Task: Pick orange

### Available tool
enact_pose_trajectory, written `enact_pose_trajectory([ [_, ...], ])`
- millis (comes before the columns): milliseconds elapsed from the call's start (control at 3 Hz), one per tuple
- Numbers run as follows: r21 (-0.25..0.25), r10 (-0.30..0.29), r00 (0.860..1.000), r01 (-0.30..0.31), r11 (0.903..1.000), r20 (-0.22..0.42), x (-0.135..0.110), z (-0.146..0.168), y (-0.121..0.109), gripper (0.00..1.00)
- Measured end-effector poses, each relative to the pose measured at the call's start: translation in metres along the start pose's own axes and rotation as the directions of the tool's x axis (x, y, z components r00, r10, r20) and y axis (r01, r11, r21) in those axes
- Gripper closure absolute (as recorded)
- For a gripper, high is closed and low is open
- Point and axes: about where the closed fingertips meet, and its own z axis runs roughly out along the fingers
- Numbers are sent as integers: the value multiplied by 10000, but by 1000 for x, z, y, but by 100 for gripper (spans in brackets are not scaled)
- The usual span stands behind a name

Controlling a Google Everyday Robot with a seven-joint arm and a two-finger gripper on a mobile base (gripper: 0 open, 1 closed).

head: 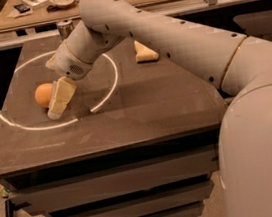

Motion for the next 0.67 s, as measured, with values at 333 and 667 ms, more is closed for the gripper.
enact_pose_trajectory([
  [333,-271,195,9997,-199,9994,-157,4,9,-3,0],
  [667,-432,302,9992,-313,9986,-273,7,14,-4,18],
])
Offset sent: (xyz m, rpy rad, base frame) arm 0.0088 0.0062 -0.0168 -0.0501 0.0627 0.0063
